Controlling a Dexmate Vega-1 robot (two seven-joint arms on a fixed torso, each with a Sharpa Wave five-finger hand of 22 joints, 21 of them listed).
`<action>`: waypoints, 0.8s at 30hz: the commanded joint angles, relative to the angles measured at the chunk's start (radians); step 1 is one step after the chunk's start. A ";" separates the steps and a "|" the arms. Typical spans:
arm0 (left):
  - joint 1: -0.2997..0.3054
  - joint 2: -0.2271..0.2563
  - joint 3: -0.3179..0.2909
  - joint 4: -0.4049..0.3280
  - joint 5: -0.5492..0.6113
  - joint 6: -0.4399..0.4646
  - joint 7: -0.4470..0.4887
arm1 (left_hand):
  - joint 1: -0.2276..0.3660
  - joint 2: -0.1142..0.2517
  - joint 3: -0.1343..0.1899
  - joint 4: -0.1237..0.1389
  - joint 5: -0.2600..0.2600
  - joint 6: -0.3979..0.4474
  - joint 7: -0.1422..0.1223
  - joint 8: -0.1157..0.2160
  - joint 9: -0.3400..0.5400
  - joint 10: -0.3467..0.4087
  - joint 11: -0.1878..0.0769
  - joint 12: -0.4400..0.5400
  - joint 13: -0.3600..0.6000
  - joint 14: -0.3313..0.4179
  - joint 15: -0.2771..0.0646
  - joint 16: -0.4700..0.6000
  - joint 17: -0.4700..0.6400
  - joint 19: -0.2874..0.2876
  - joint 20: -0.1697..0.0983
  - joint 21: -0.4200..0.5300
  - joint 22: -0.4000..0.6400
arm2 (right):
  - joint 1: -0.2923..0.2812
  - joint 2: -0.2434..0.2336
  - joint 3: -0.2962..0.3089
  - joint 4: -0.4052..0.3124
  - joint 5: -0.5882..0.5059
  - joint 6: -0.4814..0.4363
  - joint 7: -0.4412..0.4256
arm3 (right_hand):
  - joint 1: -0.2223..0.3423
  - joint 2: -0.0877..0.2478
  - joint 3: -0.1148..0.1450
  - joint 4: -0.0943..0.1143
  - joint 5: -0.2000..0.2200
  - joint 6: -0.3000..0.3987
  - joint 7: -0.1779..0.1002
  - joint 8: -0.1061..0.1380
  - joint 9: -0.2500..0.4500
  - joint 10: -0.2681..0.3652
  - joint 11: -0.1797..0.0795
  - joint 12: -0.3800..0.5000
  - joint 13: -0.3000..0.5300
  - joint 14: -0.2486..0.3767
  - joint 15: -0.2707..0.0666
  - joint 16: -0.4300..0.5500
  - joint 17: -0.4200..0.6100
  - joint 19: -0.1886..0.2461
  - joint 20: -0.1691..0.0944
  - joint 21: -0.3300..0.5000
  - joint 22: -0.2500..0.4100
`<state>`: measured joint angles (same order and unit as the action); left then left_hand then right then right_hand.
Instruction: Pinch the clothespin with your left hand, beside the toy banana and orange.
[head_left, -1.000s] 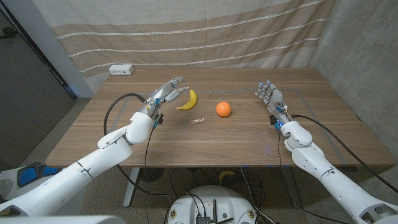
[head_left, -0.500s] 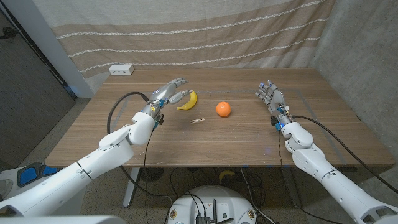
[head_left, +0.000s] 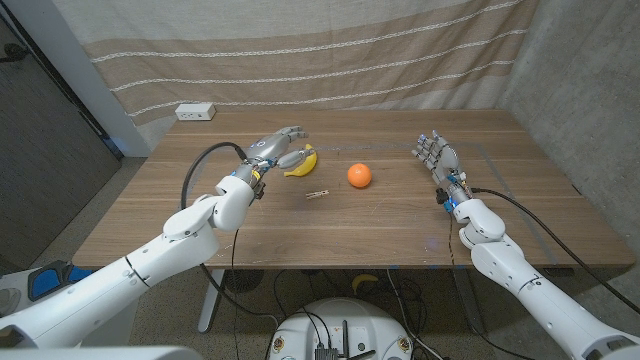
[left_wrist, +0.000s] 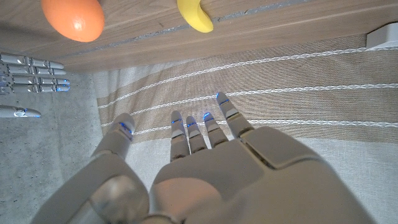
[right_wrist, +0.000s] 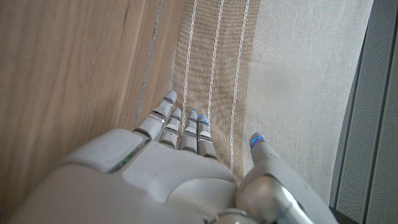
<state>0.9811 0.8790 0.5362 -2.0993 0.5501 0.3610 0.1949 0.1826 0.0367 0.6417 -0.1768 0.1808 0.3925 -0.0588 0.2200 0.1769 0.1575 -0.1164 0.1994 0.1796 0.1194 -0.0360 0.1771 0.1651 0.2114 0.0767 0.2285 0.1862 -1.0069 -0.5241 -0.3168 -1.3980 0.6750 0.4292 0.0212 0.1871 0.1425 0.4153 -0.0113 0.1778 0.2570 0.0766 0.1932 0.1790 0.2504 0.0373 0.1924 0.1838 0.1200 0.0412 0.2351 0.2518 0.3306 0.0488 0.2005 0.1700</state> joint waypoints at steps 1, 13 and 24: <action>-0.022 0.001 0.040 -0.048 0.102 0.101 -0.081 | 0.022 -0.032 -0.006 -0.012 -0.002 0.048 0.013 0.018 0.007 0.002 -0.002 -0.002 0.003 0.022 -0.018 0.008 0.006 0.004 -0.010 -0.007 0.003 | -0.012 0.002 0.005 -0.002 0.004 0.010 -0.001 | 0.005 0.004 0.001 -0.005 -0.001 0.012 0.001 0.002 0.002 0.009 -0.001 0.004 0.004 0.008 -0.005 0.004 0.003 0.010 0.002 0.000 0.005; -0.070 -0.046 0.153 -0.078 0.371 0.328 -0.247 | 0.129 -0.095 -0.005 -0.017 0.001 0.140 0.012 0.064 0.017 0.001 -0.018 -0.002 0.005 0.017 -0.019 0.005 0.007 0.004 -0.016 -0.013 0.001 | -0.014 0.001 0.007 0.003 0.009 0.012 0.005 | 0.002 0.003 -0.001 -0.007 -0.002 0.016 0.003 0.002 0.002 0.013 -0.001 0.005 0.004 0.012 -0.003 0.007 0.004 0.015 0.004 0.001 0.005; -0.079 -0.079 0.184 -0.073 0.504 0.388 -0.340 | 0.229 -0.129 0.003 -0.018 0.005 0.194 -0.018 0.088 0.018 0.029 -0.029 0.002 0.005 0.033 -0.023 0.007 0.007 0.028 -0.030 -0.010 -0.001 | -0.010 0.004 0.006 0.012 0.011 0.019 0.017 | -0.001 0.003 -0.002 -0.007 -0.002 0.018 0.004 0.003 0.003 0.015 0.000 0.004 0.004 0.014 -0.002 0.008 0.005 0.017 0.004 0.002 0.005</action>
<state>0.9178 0.8301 0.6788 -2.1677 0.9184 0.6627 -0.0425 0.3872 -0.0883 0.6375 -0.1950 0.1808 0.5688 -0.0717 0.2972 0.1934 0.1750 -0.1481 0.1928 0.1795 0.1435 -0.0396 0.1819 0.1701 0.2312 0.0494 0.2181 0.1863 -1.0185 -0.5228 -0.3111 -1.3945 0.6840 0.4421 0.0281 0.1871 0.1424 0.4126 -0.0139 0.1778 0.2680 0.0765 0.1933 0.1790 0.2575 0.0411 0.1925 0.1838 0.1236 0.0374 0.2350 0.2533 0.3395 0.0576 0.2005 0.1699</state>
